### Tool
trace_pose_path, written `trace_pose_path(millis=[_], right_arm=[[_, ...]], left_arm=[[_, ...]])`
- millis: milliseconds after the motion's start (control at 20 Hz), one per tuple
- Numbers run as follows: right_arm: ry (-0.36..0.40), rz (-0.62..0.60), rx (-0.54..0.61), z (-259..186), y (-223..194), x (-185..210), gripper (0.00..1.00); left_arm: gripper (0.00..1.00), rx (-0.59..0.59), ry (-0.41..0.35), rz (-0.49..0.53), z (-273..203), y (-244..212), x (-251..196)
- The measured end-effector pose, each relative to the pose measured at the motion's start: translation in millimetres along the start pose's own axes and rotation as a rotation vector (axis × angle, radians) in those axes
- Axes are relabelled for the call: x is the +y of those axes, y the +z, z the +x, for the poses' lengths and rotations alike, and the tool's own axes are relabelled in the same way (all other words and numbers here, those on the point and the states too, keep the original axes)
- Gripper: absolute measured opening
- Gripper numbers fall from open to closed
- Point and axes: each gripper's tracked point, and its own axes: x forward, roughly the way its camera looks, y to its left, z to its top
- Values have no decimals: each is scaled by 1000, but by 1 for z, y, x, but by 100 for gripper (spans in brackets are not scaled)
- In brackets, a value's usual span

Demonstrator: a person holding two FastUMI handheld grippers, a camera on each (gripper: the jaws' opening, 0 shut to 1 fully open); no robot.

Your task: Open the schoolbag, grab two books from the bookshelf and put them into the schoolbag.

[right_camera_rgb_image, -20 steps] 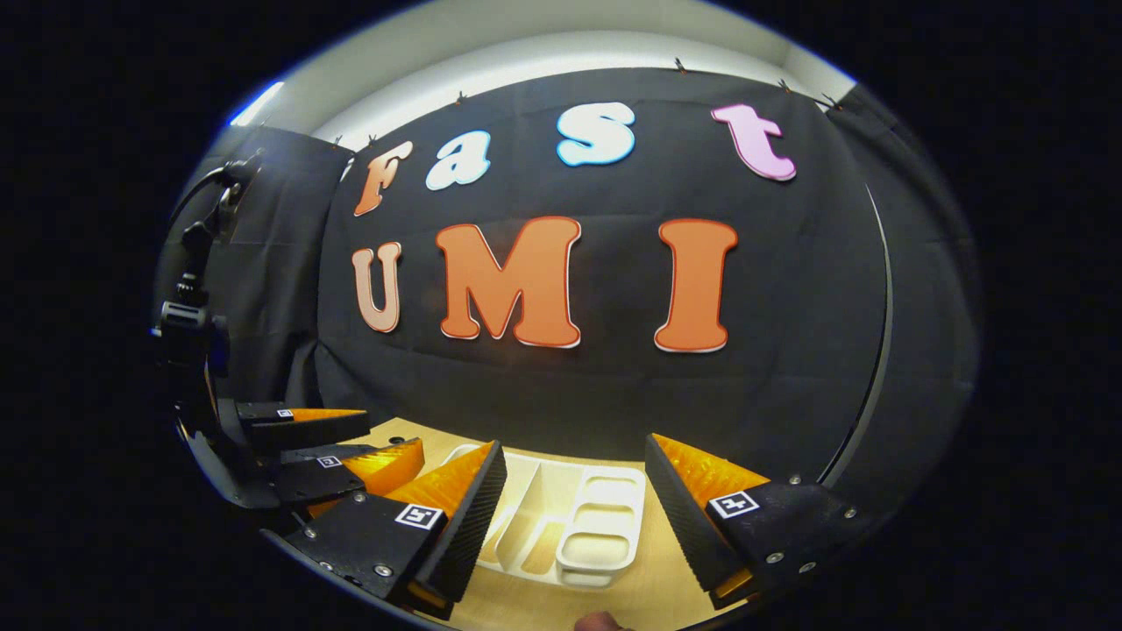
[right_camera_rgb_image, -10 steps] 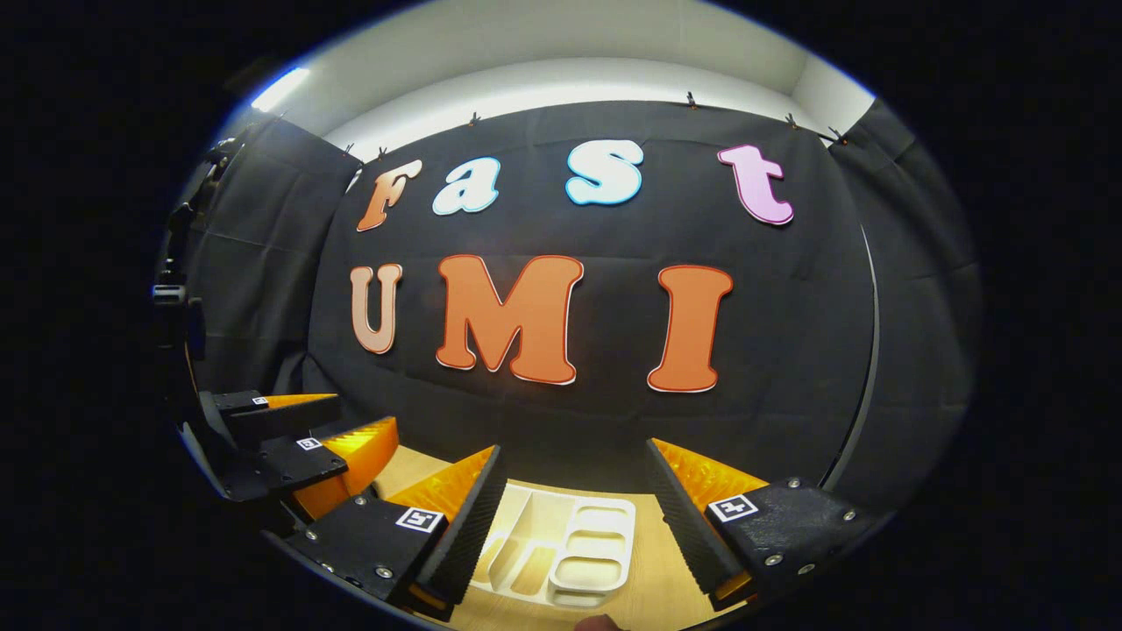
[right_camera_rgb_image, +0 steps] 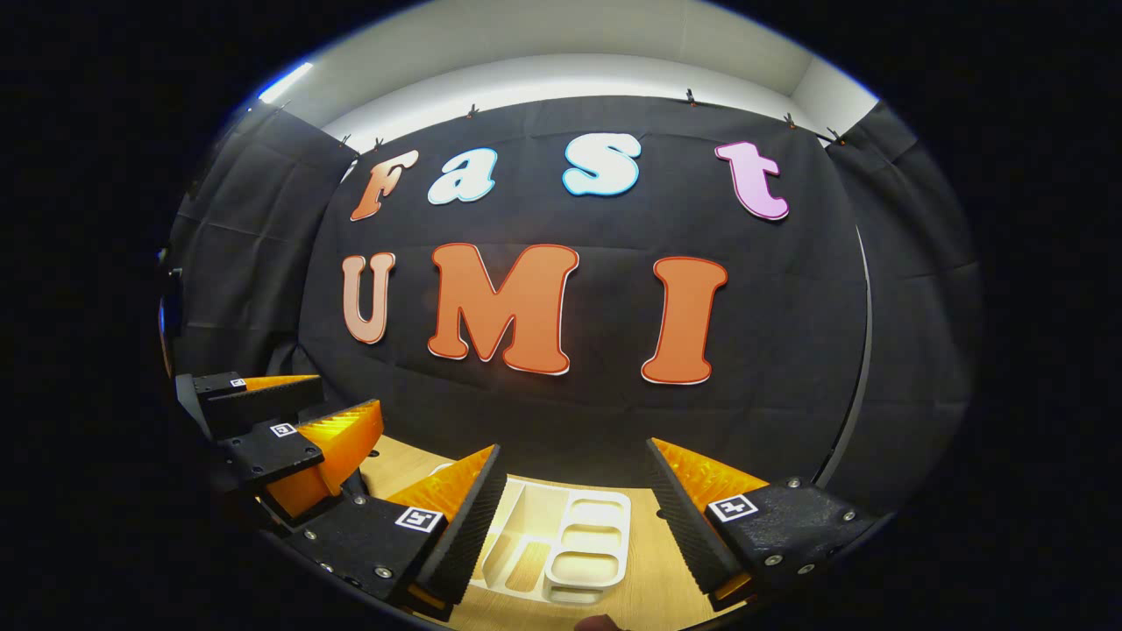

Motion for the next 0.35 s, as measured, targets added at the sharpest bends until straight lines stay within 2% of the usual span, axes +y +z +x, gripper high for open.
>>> trace_pose_path(millis=[350], right_arm=[[15, 10, -22, -9, -3, 0, 94]], left_arm=[[90, -42, 12, -2, -8, 5, -2]])
